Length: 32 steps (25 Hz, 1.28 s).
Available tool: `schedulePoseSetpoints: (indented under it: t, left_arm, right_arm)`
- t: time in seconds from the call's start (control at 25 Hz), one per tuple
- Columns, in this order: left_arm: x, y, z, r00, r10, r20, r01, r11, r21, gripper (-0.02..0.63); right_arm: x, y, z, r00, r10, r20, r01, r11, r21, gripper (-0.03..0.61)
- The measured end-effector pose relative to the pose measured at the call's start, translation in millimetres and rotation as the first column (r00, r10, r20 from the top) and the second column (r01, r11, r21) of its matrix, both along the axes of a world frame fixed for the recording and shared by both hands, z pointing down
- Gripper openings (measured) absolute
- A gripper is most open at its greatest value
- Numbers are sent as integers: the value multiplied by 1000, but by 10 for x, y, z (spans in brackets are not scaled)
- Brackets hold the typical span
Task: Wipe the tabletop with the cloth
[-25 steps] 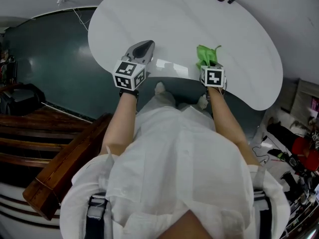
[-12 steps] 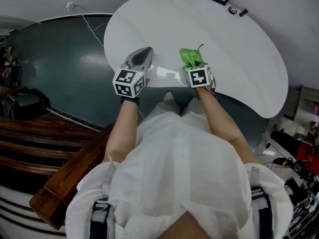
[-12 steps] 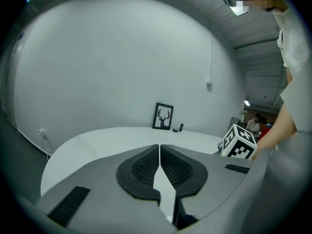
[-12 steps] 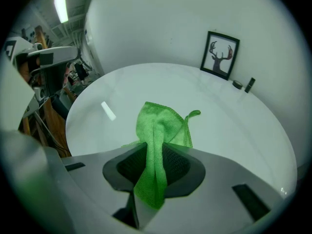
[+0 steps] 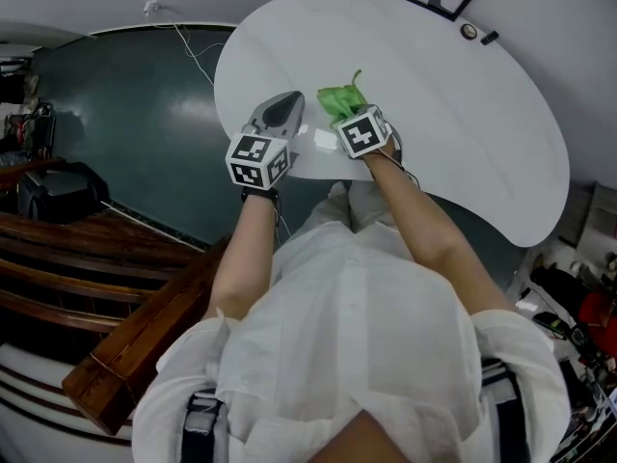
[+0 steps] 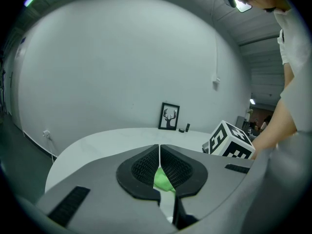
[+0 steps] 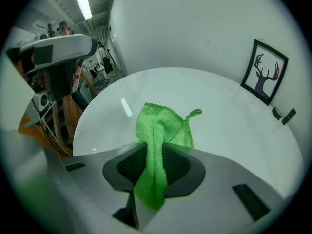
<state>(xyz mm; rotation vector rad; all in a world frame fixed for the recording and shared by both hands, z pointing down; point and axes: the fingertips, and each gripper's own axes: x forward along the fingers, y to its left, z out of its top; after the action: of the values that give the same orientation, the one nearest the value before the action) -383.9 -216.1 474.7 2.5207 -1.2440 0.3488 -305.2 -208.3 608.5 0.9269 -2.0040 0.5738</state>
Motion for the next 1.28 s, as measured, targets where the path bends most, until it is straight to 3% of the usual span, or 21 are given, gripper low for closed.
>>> schedulePoseSetpoints:
  t: [0.28, 0.52, 0.72, 0.92, 1.28]
  left_arm:
    - [54, -263, -16, 1000, -9, 24, 9, 1000, -15, 20]
    - [252, -499, 37, 999, 11, 42, -9, 999, -41, 20]
    - [431, -652, 63, 998, 37, 46, -35, 998, -54, 20]
    - [648, -816, 91, 997, 67, 45, -65, 996, -59, 20]
    - [992, -1003, 155, 994, 107, 36, -104, 992, -70, 20]
  right_arm:
    - [-135, -326, -49, 998, -33, 52, 33, 999, -6, 91]
    - [43, -585, -61, 996, -2, 92, 1, 1000, 3, 91]
    - [557, -653, 78, 985, 145, 89, -139, 988, -71, 91]
    - [1192, -893, 24, 966, 238, 100, -238, 971, -16, 89]
    - [2182, -1025, 26, 931, 360, 63, -360, 933, -2, 89]
